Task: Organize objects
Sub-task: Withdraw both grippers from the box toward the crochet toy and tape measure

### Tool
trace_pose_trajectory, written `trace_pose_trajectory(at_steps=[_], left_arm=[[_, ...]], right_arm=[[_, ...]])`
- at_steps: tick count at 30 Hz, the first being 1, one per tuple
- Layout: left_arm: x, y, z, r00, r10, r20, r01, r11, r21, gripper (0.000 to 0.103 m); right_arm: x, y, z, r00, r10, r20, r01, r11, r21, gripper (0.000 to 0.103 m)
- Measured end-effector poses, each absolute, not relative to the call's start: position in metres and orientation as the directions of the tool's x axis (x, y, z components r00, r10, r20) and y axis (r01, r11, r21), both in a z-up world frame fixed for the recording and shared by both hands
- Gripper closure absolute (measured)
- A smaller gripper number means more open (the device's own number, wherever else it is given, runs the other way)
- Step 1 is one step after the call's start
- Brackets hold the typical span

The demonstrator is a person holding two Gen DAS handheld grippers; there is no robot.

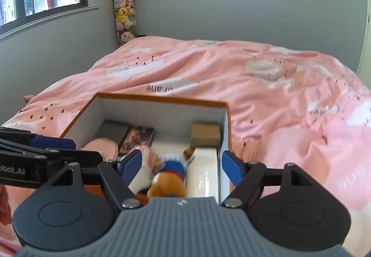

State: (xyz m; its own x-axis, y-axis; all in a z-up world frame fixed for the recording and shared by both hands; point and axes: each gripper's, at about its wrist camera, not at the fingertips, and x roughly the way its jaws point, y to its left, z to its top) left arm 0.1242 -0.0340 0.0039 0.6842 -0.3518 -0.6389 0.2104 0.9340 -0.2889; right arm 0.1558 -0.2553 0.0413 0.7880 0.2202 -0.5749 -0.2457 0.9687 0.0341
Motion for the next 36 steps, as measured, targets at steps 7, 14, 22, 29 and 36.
trace_pose_trajectory(at_steps=[7, 14, 22, 29, 36], left_arm=[[0.103, -0.025, -0.016, 0.636, -0.364, -0.68, 0.186, 0.928, -0.322, 0.022], [0.096, -0.019, -0.046, 0.524, -0.382, -0.761, 0.152, 0.921, -0.358, 0.027], [0.097, -0.014, -0.074, 0.412, -0.387, -0.825, 0.126, 0.921, -0.369, 0.034], [0.101, -0.017, -0.086, 0.37, -0.406, -0.836, 0.14, 0.914, -0.381, 0.036], [0.111, -0.038, -0.091, 0.38, -0.438, -0.815, 0.219, 0.898, -0.381, 0.036]], right_arm=[[0.138, -0.258, 0.021, 0.738, 0.237, -0.632, -0.241, 0.967, 0.08, 0.023], [0.134, -0.25, -0.005, 0.673, 0.237, -0.701, -0.248, 0.965, 0.088, 0.023], [0.136, -0.245, -0.032, 0.571, 0.26, -0.779, -0.261, 0.957, 0.128, 0.034], [0.142, -0.24, -0.054, 0.48, 0.291, -0.828, -0.283, 0.944, 0.168, 0.052], [0.153, -0.245, -0.064, 0.461, 0.267, -0.846, -0.244, 0.955, 0.169, 0.064]])
